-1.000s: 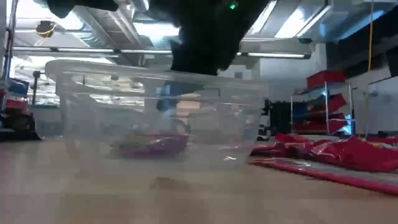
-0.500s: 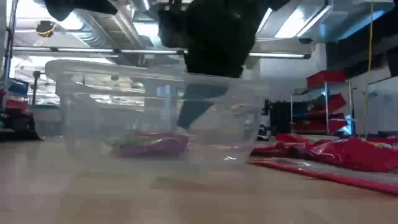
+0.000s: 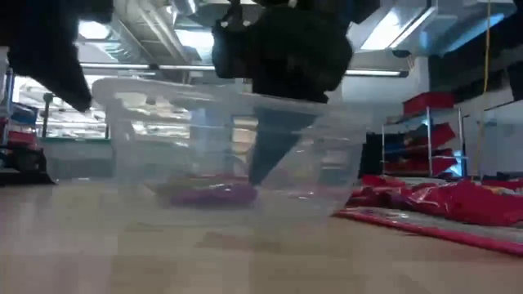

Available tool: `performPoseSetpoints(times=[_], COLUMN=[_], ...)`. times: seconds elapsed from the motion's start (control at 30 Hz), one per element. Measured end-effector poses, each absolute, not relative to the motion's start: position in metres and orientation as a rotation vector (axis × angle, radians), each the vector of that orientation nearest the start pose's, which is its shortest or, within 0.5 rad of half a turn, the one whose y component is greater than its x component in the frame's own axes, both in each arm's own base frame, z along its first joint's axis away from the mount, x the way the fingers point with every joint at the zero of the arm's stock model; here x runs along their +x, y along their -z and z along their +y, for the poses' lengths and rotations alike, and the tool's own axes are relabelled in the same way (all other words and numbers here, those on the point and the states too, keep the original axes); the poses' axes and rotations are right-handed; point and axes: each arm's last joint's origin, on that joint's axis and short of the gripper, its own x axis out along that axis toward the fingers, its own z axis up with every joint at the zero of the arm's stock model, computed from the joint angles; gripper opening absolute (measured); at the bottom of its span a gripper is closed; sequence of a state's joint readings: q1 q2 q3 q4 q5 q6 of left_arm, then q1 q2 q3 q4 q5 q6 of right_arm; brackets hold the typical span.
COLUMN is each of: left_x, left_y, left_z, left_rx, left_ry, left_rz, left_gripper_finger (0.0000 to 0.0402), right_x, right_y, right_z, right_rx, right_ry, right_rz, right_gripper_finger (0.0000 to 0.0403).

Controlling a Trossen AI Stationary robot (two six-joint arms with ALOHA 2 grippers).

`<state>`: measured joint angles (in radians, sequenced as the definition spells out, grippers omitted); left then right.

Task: Sort candy
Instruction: Put the purple candy into the rectangular transparent bin, then put the red candy into the rectangular transparent bin

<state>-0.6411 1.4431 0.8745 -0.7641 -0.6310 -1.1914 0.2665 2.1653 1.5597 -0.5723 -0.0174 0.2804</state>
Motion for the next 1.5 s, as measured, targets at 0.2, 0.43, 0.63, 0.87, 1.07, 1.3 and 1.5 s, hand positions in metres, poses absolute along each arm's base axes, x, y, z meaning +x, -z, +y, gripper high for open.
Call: performPoseSetpoints(times=[0.2,0.43,0.63,0.87,1.07,1.3,1.5], left_x=[0.237,0.247,0.250,0.249,0.247,0.244,0.241], left_y=[-0.165,-0.157,-0.158,-0.158,-0.158,-0.157,-0.157], left_z=[-0.131,-0.124,-0.124,-0.126,-0.128,-0.131,-0.138], left_rx=[-0.218,-0.196,-0.212,-0.214,-0.211,-0.215,-0.230], left_ry=[-0.594,-0.593,-0.595,-0.586,-0.579,-0.572,-0.561], left_rz=[0.888,0.907,0.882,0.887,0.899,0.911,0.898], left_gripper_finger=[0.0129,0.0129,0.0129,0.0129,0.0129,0.0129,0.0129], right_x=[0.426,0.431,0.439,0.442,0.422,0.362,0.307], right_y=[-0.140,-0.141,-0.144,-0.149,-0.188,-0.244,-0.248], right_z=[0.116,0.115,0.116,0.116,0.112,0.139,0.174], right_rx=[0.090,0.075,0.031,-0.008,-0.077,-0.207,-0.141], right_ry=[-0.066,-0.016,0.030,0.036,0.085,0.247,0.313], right_rz=[1.187,1.127,1.020,0.963,0.990,1.052,1.165], right_gripper_finger=[0.0004,0.0004,0.0005,0.0004,0.0004,0.0005,0.0019])
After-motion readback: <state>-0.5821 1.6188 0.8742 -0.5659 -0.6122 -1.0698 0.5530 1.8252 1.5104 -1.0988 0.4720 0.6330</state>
